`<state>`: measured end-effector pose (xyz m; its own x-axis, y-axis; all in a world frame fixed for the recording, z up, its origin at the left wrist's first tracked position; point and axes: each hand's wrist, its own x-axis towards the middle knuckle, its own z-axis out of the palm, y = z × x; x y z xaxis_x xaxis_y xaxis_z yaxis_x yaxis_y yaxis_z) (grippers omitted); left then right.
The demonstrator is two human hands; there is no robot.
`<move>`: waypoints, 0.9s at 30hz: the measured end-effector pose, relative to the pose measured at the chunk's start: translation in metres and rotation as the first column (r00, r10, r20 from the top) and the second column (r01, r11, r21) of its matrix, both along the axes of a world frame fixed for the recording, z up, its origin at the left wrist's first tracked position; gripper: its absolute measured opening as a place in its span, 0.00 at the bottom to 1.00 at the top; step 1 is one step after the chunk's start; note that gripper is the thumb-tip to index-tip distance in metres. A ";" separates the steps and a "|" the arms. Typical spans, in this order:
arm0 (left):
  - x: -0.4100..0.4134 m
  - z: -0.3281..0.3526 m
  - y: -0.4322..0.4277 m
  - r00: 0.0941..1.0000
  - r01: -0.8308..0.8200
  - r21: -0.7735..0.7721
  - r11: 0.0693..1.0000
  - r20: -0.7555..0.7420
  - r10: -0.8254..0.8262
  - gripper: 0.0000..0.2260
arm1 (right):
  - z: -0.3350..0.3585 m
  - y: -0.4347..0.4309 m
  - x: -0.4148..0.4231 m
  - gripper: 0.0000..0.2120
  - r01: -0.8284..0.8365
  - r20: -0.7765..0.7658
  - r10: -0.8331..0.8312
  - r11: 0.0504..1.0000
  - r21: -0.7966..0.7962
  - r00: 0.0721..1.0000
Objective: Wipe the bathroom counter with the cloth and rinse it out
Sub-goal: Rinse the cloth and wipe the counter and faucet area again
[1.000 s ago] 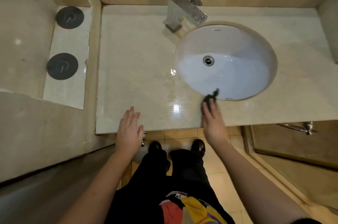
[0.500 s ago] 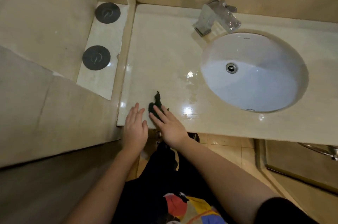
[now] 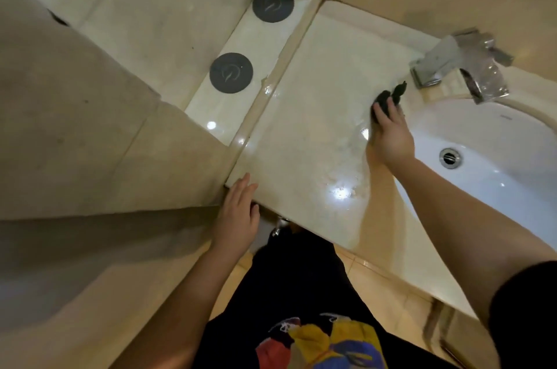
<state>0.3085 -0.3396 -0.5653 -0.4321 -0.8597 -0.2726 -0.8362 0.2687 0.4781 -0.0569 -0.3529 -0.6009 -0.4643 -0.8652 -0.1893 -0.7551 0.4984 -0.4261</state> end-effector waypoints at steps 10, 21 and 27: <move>-0.036 0.003 0.013 0.997 -0.022 0.037 0.999 -0.067 0.025 0.17 | -0.014 0.165 0.058 0.29 -0.696 0.035 0.713 0.692 -0.192 0.700; -0.030 0.008 0.029 0.998 -0.068 0.067 0.995 -0.010 0.069 0.17 | -0.004 0.031 -0.007 0.24 -0.075 0.060 0.085 0.986 -0.151 0.995; -0.014 0.015 0.027 0.989 -0.149 0.074 0.986 0.022 0.147 0.18 | -0.001 -0.045 0.062 0.27 -0.142 0.092 0.150 0.986 -0.087 0.984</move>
